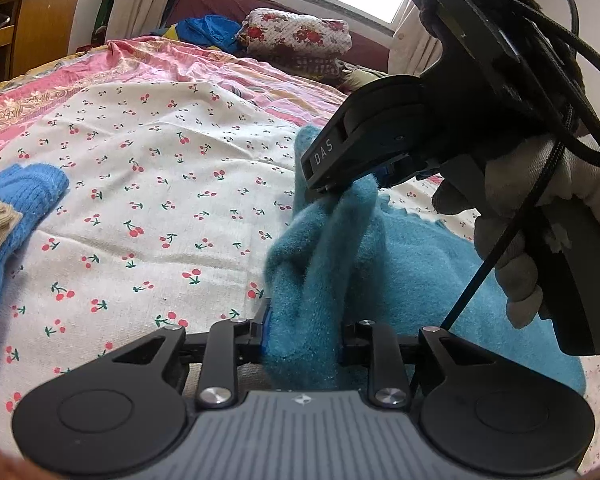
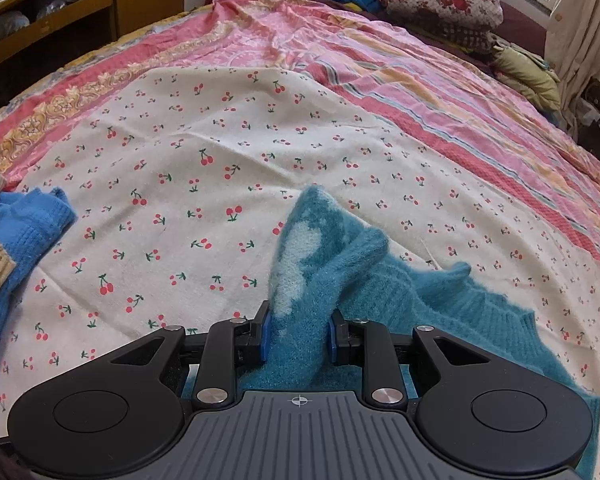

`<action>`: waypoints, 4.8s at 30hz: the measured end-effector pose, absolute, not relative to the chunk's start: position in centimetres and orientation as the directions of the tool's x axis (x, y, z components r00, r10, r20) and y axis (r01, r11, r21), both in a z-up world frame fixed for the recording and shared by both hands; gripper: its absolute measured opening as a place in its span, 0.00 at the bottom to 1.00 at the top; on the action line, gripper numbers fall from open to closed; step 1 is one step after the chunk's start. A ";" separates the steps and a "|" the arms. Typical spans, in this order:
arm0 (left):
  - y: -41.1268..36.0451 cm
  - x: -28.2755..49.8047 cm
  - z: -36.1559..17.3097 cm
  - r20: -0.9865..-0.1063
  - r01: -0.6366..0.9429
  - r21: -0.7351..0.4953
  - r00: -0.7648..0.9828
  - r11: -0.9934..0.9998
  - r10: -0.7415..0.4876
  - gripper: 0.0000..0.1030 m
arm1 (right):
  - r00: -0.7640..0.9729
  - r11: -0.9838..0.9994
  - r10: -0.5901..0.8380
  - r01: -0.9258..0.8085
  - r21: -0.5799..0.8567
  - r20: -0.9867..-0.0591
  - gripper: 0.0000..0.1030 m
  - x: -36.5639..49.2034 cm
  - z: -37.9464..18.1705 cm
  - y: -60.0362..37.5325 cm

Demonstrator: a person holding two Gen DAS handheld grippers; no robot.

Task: Fold small clothes

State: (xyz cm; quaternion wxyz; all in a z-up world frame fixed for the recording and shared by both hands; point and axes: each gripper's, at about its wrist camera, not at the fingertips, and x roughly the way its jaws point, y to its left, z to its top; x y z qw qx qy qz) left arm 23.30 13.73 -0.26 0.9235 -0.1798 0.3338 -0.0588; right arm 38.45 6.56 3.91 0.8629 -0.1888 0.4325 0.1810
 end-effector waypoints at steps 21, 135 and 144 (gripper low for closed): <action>12.3 22.1 1.6 -0.560 0.010 -0.340 0.801 0.940 -0.211 0.28 | 0.578 0.868 0.177 -0.473 -0.150 -0.797 0.23 37.7 5.9 4.9; -10.5 22.1 3.2 -0.603 0.318 0.012 0.759 0.948 -0.247 0.45 | 0.613 0.826 0.473 -0.060 0.560 -0.633 0.47 28.7 1.2 -32.3; -9.9 21.6 6.4 -0.528 0.341 -0.015 0.796 0.940 -0.297 0.46 | 0.666 0.859 0.441 -0.120 0.498 -0.602 0.23 28.0 4.8 -33.6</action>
